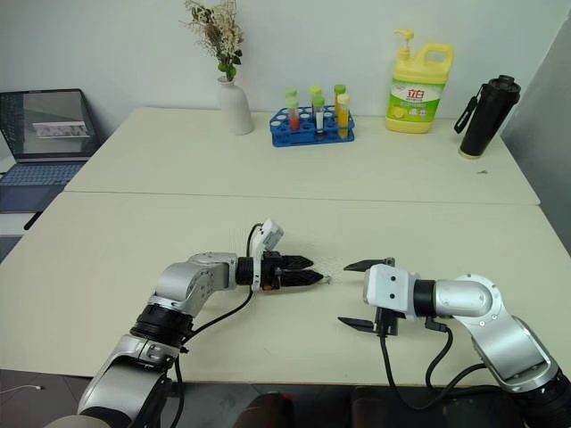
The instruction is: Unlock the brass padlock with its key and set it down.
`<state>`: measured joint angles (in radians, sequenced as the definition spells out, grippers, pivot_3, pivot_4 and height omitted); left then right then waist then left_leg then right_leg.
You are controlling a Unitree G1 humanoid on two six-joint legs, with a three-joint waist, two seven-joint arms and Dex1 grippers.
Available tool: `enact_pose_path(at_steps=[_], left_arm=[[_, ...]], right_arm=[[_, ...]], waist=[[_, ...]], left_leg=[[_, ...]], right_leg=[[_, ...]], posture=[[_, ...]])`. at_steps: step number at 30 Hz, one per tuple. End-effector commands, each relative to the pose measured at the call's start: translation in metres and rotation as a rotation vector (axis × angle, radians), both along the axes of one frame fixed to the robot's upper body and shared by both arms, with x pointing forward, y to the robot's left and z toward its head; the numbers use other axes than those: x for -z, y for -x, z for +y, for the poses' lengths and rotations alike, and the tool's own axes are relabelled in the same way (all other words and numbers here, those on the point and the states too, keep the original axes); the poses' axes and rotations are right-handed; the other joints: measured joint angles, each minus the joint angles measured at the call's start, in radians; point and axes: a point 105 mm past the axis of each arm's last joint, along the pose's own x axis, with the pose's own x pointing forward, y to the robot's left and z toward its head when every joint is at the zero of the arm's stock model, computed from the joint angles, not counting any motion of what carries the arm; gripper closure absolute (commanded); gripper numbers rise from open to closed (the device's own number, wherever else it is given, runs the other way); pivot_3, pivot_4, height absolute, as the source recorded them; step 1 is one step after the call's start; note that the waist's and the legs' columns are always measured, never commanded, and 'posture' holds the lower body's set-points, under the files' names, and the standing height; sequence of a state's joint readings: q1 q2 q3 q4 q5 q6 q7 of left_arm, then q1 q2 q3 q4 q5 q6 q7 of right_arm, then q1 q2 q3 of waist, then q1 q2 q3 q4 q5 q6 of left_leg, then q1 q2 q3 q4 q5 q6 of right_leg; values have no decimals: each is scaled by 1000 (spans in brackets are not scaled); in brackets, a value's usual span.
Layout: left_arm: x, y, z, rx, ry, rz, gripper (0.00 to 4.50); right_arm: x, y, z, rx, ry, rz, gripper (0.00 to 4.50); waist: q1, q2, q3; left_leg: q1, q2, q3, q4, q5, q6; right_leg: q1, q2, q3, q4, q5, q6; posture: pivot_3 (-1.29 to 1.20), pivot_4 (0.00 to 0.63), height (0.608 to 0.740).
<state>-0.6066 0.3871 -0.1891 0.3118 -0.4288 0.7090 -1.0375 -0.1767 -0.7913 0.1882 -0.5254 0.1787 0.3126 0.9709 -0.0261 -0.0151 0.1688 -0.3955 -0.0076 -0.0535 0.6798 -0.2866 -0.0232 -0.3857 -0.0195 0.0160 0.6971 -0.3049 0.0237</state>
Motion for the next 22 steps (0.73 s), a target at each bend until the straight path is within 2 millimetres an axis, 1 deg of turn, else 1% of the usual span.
enact_pose_path(at_steps=[1,3,4,6,8,11,14,17,19,22], left_arm=[[-25,-10,11,-7,-4,-146,880],[-38,-14,21,-15,-35,-263,880],[-47,-15,29,-21,-66,-356,880],[-58,-17,47,-39,-196,-514,880],[-64,-13,58,-38,-272,-604,880],[-70,-5,68,-39,-315,-676,880],[-77,9,79,-20,-333,-698,880],[-75,23,95,-16,-393,-701,880],[-74,30,99,-19,-377,-659,880],[-75,34,97,-31,-318,-607,880]], right_arm=[[-10,0,-1,6,-8,-43,0],[-10,-1,-4,24,-8,-41,0],[-11,-2,-7,41,-12,-40,0],[-12,-5,-13,79,-25,-30,0],[-14,-7,-17,101,-33,-27,0],[-16,-9,-21,119,-38,-26,0],[-19,-11,-26,120,-41,-20,0],[-21,-11,-31,96,-29,-16,0],[-24,-11,-32,81,-32,-11,0],[-24,-10,-31,60,-28,-5,0]], waist=[[0,0,0],[-1,0,0],[-1,0,0],[-1,0,0],[0,0,0],[2,0,0],[1,0,0],[0,0,0],[0,0,0],[0,0,0]], left_leg=[[0,0,0,0,0,0],[0,0,0,0,0,0],[0,0,0,0,0,0],[0,0,0,0,0,0],[0,0,0,-1,0,0],[0,0,0,-1,0,0],[0,0,0,-1,0,0],[0,0,0,-1,0,0],[0,0,0,-1,0,1],[0,0,0,-1,0,1]], right_leg=[[0,0,0,0,0,0],[0,0,0,0,0,0],[0,0,0,0,0,0],[-1,0,0,0,0,0],[-1,0,1,0,0,0],[0,-1,1,-1,0,0],[0,-1,0,-1,0,0],[0,-1,0,-1,0,0],[0,-1,0,-1,0,0],[0,-1,0,-1,0,0]], posture=[[0,150,740],[0,150,740],[0,150,740],[0,150,740],[0,150,740],[0,150,740],[0,150,740],[0,150,740],[0,150,740],[0,150,740]])
